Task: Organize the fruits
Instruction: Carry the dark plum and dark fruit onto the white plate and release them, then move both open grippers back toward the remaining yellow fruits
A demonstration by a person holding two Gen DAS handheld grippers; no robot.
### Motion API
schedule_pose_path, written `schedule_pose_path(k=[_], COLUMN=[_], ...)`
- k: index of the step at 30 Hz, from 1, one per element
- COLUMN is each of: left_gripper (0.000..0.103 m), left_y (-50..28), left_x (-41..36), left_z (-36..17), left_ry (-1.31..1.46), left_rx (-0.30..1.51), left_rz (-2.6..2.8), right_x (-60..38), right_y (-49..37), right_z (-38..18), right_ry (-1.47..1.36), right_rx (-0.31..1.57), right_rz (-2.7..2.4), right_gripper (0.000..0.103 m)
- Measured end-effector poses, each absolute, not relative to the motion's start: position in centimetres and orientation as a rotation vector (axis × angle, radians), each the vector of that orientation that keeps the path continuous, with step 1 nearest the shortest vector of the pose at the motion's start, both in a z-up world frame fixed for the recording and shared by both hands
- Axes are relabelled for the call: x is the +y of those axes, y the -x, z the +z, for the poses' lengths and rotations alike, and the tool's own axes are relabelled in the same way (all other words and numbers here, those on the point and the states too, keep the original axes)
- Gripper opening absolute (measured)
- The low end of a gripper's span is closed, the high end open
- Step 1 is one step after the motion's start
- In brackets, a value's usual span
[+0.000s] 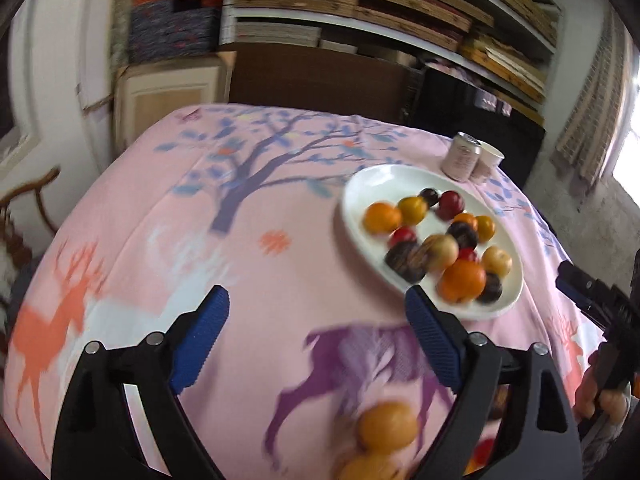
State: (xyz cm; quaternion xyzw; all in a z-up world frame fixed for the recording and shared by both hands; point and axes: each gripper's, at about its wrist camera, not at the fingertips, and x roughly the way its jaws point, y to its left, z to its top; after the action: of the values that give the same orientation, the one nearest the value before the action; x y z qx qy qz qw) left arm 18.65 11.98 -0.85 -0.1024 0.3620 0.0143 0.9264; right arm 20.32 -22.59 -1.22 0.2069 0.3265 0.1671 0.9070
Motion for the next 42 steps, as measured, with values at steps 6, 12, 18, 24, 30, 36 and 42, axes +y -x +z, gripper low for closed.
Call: schedule_pose_path(k=[6,12,18,24,30,36,42], left_gripper=[0.087,0.087,0.090,0.090,0.099,0.098,0.098], left_y=[-13.0,-12.6,-13.5,-14.2,-16.4,-17.4,-15.8], left_x=[15.8,12.1,7.8,5.8,7.0,12.5,12.8], left_z=[-3.5,-3.5,-3.5,-4.7,-4.6,-3.9,-4.4], left_ry=[0.364,0.181,-0.014,-0.125,-0.106,0.106,0.126], left_rx=[0.743,0.750,0.770,0.811,0.827,0.790,0.793], left_rz=[0.032,-0.009,-0.058,-0.061,-0.034,0.090,0.052], right_x=[-24.5,-25.5,-25.9,-26.0,-26.1,-26.2,-26.1], right_y=[-16.8,-16.6,-17.3,-17.6,-17.6,-17.8,-17.8], right_z=[-2.5,-3.1,-4.2,-4.6,-4.7,-4.8,-4.8], right_ry=[-0.481,-0.516,-0.557,-0.583,-0.603,-0.616,-0.614], right_rx=[0.668,0.685,0.739,0.768,0.776,0.780,0.785], right_rz=[0.305,0.265,0.273,0.288,0.297,0.305,0.309], right_gripper=[0.088,0.092,0.093,0.093,0.093,0.093,0.093])
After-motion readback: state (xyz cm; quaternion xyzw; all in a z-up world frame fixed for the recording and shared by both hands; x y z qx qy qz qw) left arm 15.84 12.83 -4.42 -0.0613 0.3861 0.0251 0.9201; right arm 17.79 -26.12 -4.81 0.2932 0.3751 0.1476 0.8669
